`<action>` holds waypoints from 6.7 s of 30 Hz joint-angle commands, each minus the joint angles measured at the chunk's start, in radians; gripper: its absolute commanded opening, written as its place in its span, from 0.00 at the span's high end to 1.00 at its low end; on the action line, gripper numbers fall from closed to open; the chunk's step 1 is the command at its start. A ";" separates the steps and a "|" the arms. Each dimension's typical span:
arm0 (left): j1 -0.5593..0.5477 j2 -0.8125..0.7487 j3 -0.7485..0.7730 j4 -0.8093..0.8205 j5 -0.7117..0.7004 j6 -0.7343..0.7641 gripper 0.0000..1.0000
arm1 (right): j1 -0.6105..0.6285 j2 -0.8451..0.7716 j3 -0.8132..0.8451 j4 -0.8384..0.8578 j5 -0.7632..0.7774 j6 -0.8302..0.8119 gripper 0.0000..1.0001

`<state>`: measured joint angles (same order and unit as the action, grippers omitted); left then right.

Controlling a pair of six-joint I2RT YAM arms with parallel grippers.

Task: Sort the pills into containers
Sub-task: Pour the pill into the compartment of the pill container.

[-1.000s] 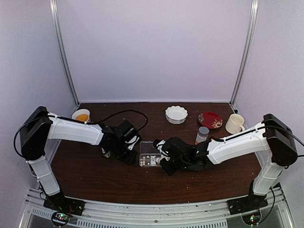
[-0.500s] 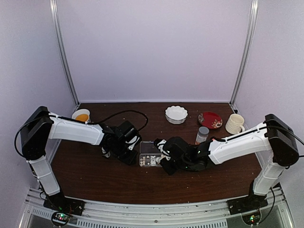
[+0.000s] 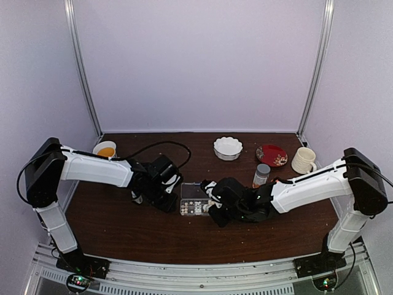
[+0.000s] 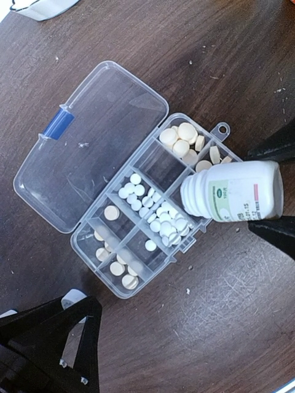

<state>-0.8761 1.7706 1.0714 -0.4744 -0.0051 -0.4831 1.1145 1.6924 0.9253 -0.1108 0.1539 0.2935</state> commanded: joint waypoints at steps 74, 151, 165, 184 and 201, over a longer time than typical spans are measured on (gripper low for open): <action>0.006 -0.033 0.039 -0.025 -0.006 0.013 0.92 | 0.008 0.023 0.052 -0.086 0.036 0.005 1.00; 0.006 -0.065 0.016 -0.017 0.001 0.006 0.93 | -0.230 -0.112 -0.283 0.477 -0.615 0.045 1.00; 0.006 -0.069 0.007 -0.008 0.002 0.003 0.93 | -0.318 -0.012 -0.260 0.491 -0.772 0.116 1.00; 0.007 -0.068 -0.001 -0.001 0.005 -0.001 0.93 | -0.364 0.016 -0.177 0.369 -0.843 0.203 1.00; 0.007 -0.068 -0.005 0.007 0.005 -0.001 0.93 | -0.367 0.024 -0.162 0.337 -0.829 0.186 1.00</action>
<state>-0.8761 1.7313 1.0729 -0.4980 -0.0040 -0.4736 0.7544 1.7187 0.7547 0.2169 -0.6743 0.4808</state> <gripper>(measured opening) 0.239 0.270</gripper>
